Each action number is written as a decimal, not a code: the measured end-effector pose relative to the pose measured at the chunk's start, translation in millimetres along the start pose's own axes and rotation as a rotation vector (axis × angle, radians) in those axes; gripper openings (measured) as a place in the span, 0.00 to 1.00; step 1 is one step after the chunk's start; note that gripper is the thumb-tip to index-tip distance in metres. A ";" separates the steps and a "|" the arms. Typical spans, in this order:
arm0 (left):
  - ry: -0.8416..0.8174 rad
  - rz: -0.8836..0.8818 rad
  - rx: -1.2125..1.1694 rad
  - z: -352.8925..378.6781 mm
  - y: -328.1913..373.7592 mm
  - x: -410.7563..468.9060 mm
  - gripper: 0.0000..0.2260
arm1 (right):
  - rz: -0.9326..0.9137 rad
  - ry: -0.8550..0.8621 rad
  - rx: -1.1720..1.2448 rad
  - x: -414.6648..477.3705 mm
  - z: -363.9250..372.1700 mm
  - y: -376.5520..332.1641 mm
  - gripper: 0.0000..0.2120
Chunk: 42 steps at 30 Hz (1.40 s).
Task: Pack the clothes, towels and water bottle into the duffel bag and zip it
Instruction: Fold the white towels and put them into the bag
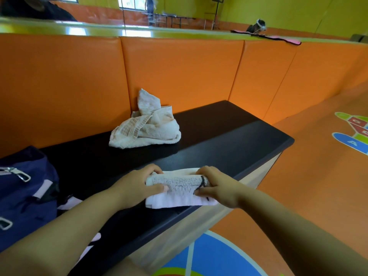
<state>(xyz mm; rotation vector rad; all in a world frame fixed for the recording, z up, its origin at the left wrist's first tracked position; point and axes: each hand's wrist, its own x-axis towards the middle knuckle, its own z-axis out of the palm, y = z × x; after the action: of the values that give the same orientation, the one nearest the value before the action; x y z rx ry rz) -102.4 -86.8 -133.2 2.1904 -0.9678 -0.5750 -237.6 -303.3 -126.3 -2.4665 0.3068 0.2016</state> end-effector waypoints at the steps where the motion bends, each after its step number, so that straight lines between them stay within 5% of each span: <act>1: 0.027 -0.039 -0.055 1.1 -0.4 4.3 0.10 | 0.042 0.007 0.049 3.6 -0.7 -1.3 0.22; 3: 0.077 -0.128 -0.133 3.9 0.6 14.2 0.11 | 0.140 0.012 0.114 12.0 -1.6 -3.5 0.28; 7: 0.070 -0.298 -0.032 7.5 -3.3 35.2 0.21 | 0.222 0.026 -0.136 31.0 -6.0 -5.2 0.26; 11: 0.009 -0.405 -0.202 7.8 -3.4 46.3 0.19 | 0.259 -0.089 0.022 40.0 -12.1 -6.2 0.27; 15: -0.092 -0.477 -0.251 3.4 0.5 51.1 0.15 | 0.252 -0.170 0.126 41.6 -18.4 -11.5 0.19; 17: -0.166 -0.505 -0.256 -1.8 2.5 48.4 0.23 | 0.241 -0.201 0.090 40.6 -21.0 -14.4 0.16; 19: -0.240 -0.490 -0.226 -5.2 2.9 44.9 0.33 | 0.228 -0.239 0.028 38.4 -20.8 -17.1 0.16; 22: -0.293 -0.390 -0.203 -1.4 7.5 34.4 0.23 | 0.230 -0.271 -0.060 32.5 -16.8 -20.7 0.18; 32: -0.040 -0.069 -0.071 6.9 6.8 -28.7 0.22 | 0.013 -0.094 -0.329 -10.2 -6.3 -34.3 0.27; 38: -0.031 -0.003 0.388 -15.4 0.4 -64.2 0.38 | -0.072 -0.016 -0.616 -32.1 -12.9 -77.8 0.30; 42: 0.026 -0.017 0.593 -53.9 -3.0 -95.8 0.29 | -0.087 0.067 -0.782 -37.7 -18.8 -120.9 0.29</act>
<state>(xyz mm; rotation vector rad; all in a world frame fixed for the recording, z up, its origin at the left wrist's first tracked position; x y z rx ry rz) -128.0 9.5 -86.9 2.7131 -1.2214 -0.2821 -240.2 -215.3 -33.3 -3.2571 0.1613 0.2326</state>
